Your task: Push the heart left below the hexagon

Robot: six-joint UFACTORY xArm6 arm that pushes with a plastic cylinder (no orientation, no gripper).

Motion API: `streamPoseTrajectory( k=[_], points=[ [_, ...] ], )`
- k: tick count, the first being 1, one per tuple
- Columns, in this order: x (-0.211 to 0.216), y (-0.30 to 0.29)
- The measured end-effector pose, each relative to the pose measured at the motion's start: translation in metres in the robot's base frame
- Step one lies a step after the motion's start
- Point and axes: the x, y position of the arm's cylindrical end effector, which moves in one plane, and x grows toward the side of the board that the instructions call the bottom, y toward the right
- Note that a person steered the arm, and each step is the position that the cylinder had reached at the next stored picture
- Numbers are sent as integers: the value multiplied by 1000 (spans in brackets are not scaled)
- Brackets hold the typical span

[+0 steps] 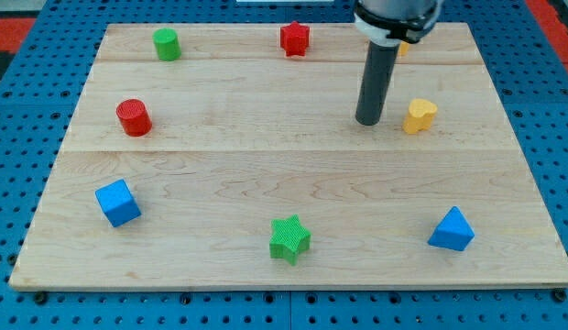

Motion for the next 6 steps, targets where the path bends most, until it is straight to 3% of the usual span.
streamPoseTrajectory(
  k=[1,3,5,6],
  points=[
    [0,0],
    [53,81],
    [-5,36],
    [-13,61]
  ],
)
